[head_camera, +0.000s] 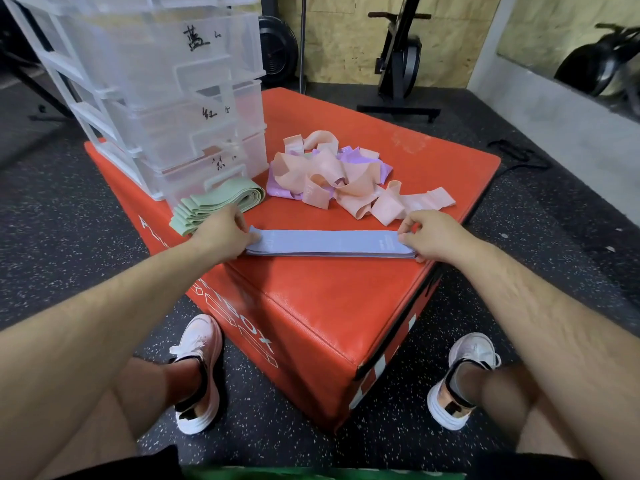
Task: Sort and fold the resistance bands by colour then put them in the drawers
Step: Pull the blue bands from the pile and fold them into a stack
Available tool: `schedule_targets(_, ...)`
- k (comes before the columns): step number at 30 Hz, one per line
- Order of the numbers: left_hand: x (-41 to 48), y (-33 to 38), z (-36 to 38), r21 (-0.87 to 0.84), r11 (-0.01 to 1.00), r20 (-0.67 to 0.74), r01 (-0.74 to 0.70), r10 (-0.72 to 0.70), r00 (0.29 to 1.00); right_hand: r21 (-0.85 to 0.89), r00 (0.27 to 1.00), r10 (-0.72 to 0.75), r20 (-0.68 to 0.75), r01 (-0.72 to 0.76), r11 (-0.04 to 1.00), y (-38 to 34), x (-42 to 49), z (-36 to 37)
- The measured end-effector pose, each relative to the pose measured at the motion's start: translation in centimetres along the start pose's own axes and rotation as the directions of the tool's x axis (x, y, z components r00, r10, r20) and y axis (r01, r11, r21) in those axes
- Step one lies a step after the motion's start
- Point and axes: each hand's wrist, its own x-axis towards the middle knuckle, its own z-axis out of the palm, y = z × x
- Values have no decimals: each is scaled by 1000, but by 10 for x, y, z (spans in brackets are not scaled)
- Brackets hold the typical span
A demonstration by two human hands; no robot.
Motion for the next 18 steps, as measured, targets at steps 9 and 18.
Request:
schedule_targets(9,4,9,-4,255,954,100,-157,136,986,-207,997,6,78,11,978,-19,-7,-9)
schedule_targets(18,16,43,-9,583,795,198,-165,58,979,-322,969,83,232,-4,947,-36,-4,-29)
